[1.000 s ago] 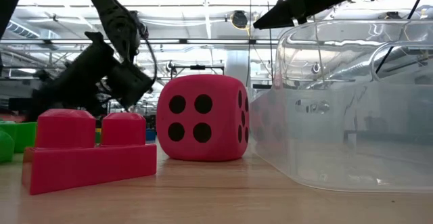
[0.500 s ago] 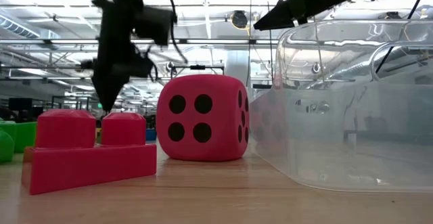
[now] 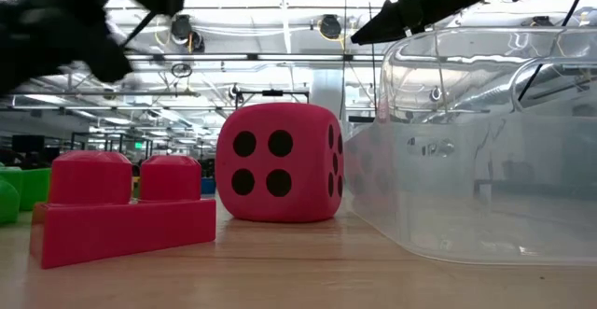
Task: Pick & Place Toys
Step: Put the blue 8 stud game piece into the middle transparent bin
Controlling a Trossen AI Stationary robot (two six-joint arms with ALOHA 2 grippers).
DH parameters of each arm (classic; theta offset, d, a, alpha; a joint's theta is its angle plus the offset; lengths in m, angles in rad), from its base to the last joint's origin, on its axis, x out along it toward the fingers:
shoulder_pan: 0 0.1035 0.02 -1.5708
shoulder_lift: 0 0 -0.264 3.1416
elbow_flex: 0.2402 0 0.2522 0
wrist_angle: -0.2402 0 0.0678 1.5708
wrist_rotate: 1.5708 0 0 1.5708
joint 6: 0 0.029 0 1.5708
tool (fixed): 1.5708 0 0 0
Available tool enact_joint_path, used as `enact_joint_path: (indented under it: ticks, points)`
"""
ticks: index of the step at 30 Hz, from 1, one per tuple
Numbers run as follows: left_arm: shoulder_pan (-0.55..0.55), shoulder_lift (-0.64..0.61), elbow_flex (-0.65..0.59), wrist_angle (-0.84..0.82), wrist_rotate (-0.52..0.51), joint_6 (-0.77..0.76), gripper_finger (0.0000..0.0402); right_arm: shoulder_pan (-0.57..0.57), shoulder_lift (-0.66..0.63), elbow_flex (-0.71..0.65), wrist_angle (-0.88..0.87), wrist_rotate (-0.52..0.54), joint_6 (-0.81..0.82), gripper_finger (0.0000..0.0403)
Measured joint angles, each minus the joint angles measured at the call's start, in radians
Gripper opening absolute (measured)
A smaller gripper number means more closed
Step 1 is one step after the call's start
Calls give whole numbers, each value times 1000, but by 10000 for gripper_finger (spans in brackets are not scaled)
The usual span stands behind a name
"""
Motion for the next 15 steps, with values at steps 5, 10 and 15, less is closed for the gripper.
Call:
enact_joint_path:
  ticks: [5,10,15]
  points:
    - [-58,147,-2,-141,196,36,5,0,0,0,0,0,26,171]
    - [-69,238,-2,-19,201,82,3,0,0,0,12,0,15,171]
    - [-72,311,-2,14,219,108,2,0,0,0,31,-1,-24,171]
